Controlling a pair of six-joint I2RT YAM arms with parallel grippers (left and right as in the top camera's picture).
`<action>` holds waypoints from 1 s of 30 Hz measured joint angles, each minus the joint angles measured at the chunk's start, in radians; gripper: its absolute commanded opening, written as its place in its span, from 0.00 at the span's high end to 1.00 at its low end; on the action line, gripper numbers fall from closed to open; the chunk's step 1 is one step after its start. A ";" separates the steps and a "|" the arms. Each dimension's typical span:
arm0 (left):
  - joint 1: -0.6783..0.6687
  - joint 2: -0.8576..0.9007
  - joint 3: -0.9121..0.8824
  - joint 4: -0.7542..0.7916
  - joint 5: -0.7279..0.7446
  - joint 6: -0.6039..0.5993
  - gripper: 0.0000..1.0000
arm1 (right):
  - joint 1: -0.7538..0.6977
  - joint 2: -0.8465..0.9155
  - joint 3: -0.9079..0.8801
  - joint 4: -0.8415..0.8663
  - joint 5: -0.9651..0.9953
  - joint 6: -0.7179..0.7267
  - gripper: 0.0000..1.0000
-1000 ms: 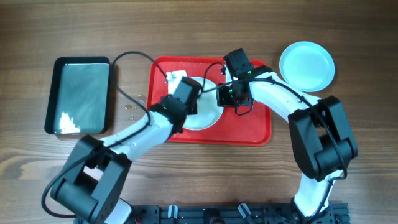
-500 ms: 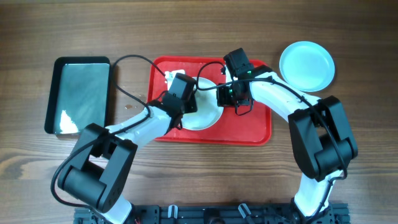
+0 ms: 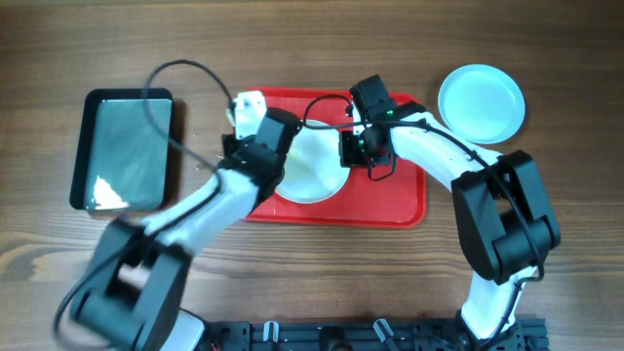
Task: Clean dirty plates on tray and stack at the side
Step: 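Scrub the white plate with the sponge while the right gripper holds it, then lift the white plate with the right gripper and stack it on the blue plates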
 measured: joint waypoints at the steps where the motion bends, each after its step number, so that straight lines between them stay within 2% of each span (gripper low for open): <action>1: 0.011 -0.057 0.001 -0.023 0.025 -0.033 0.96 | 0.000 0.000 0.011 -0.016 0.005 -0.014 0.96; 5: 0.122 -0.242 0.005 -0.110 0.170 -0.117 0.96 | 0.000 -0.006 0.086 -0.089 0.038 -0.098 0.96; 7: 0.247 -0.310 0.009 -0.188 0.264 -0.145 0.96 | 0.003 -0.040 0.138 -0.139 0.096 -0.155 0.96; 13: 0.500 -0.325 0.010 -0.366 0.472 -0.168 0.96 | 0.087 -0.181 0.264 -0.123 0.439 -0.350 0.96; 17: 0.618 -0.325 0.010 -0.388 0.599 -0.172 0.96 | 0.222 -0.230 0.274 -0.014 0.756 -0.636 0.96; 20: 0.659 -0.325 0.010 -0.399 0.633 -0.172 0.96 | 0.314 -0.230 0.274 0.066 0.958 -0.886 0.96; 24: 0.670 -0.325 0.010 -0.412 0.653 -0.172 0.96 | 0.425 -0.230 0.274 0.315 1.203 -1.242 0.96; 30: 0.670 -0.325 0.010 -0.412 0.663 -0.173 0.96 | 0.521 -0.230 0.274 0.685 1.430 -1.663 0.96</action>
